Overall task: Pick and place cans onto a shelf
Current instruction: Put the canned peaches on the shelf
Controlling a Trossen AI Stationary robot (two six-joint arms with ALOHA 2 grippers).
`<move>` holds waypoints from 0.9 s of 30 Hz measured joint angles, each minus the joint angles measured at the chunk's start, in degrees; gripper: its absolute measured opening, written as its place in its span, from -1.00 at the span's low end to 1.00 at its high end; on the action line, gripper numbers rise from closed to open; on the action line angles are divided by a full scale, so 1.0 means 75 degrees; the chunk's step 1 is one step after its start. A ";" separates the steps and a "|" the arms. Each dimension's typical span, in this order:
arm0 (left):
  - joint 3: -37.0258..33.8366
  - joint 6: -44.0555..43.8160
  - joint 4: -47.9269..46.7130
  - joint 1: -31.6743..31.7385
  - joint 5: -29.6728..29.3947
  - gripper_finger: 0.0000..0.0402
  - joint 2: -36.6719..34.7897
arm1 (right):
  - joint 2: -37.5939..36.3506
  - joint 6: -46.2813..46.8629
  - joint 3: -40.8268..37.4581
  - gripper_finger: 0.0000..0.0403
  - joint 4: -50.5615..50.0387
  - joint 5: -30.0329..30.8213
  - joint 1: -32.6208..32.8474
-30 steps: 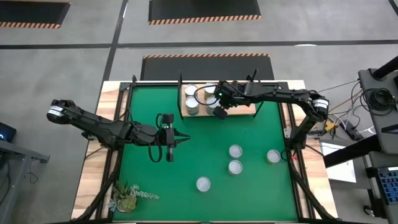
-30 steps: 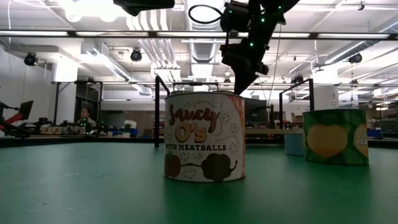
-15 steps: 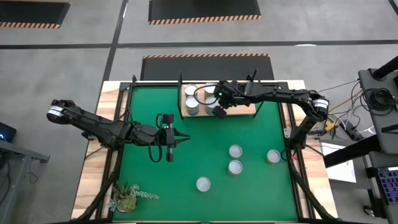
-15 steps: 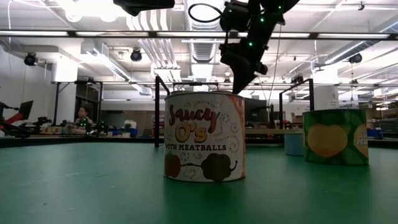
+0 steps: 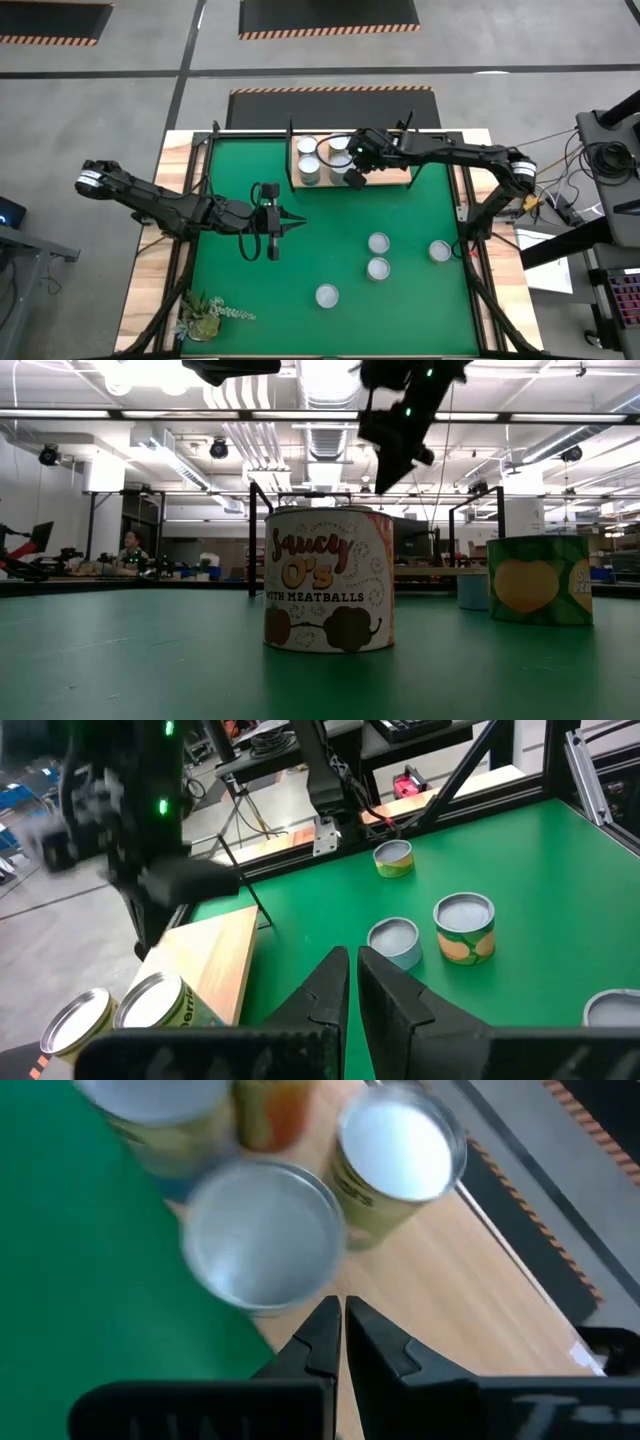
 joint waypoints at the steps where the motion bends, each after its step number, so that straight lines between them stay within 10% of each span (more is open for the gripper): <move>1: 0.0000 0.0002 0.0000 0.0000 -0.0001 -0.96 0.0000 | -0.0126 0.0045 0.0000 -0.96 0.0008 0.0001 0.0093; 12: 0.0000 0.0000 0.0003 -0.0001 -0.0001 -0.96 0.0000 | -0.1308 0.1289 -0.0250 -0.96 0.0014 -0.0171 0.2297; 20: 0.0000 -0.0191 0.0017 -0.0001 -0.0001 -0.96 0.0000 | -0.1352 0.1866 -0.1162 -0.96 -0.0379 -0.1698 0.4401; 27: 0.0000 -0.0476 -0.0013 -0.0004 -0.0001 -0.96 0.0000 | -0.1360 0.2831 -0.2500 -0.94 -0.0066 -0.0926 0.6026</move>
